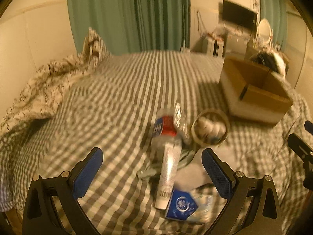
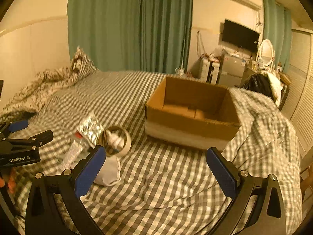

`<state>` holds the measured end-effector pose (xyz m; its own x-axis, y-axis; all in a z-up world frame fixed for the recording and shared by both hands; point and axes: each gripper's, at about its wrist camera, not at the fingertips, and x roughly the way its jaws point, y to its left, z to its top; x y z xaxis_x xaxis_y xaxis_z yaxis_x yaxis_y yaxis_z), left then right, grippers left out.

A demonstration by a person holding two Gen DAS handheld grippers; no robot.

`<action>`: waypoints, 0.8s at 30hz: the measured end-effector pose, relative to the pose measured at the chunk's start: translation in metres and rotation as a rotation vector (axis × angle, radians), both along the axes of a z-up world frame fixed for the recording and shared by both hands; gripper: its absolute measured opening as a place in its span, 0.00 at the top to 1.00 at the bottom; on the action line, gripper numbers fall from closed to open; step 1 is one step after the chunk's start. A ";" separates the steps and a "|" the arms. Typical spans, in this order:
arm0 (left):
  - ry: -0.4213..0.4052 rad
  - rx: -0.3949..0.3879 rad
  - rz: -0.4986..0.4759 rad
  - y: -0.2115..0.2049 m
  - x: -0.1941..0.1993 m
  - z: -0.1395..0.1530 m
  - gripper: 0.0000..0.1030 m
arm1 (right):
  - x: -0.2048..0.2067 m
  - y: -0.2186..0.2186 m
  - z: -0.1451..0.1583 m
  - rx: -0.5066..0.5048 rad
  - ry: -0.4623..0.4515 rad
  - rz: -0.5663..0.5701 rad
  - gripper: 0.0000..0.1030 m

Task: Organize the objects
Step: 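Grasp the white toothpaste tube with the left gripper while the right gripper grasps the white sock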

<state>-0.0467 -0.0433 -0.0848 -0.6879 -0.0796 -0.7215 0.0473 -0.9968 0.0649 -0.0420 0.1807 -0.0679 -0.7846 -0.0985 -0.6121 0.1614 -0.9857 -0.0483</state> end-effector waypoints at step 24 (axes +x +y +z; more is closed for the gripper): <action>-0.111 0.102 -0.144 -0.001 -0.006 -0.041 0.77 | -0.032 -0.050 -0.066 -0.015 -0.194 0.149 0.00</action>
